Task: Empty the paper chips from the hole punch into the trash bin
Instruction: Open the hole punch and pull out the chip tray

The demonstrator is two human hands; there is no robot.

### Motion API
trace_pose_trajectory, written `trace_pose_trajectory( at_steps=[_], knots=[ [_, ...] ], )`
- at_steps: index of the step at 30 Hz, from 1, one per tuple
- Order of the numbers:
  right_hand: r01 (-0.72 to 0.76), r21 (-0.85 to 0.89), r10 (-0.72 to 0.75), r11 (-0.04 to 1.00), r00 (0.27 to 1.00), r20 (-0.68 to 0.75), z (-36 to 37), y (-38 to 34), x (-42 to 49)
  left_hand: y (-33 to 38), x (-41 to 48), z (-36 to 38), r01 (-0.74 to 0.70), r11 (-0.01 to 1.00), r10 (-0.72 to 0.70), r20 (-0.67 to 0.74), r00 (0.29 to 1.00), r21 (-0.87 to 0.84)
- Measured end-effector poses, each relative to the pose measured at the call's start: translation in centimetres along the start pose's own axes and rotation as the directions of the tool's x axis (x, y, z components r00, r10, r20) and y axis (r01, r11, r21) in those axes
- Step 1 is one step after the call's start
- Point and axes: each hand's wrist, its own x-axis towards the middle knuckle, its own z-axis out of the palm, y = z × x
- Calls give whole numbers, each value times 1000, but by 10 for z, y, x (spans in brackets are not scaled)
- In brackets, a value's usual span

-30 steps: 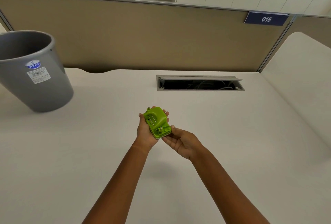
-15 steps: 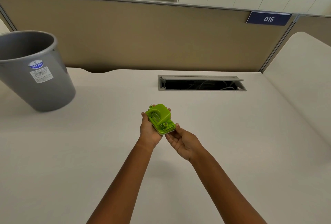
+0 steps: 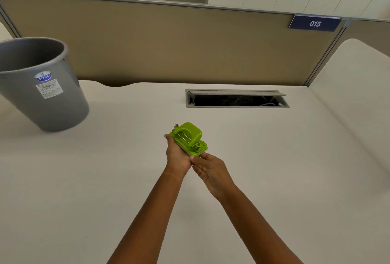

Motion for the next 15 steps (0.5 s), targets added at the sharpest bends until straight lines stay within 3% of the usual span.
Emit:
trace_pose_trajectory(
  at_steps=[15],
  knots=[
    [-21, -158, 7, 987, 996, -89, -3, 1, 5, -5, -9, 1, 63, 997, -63, -1, 998, 49]
  ],
)
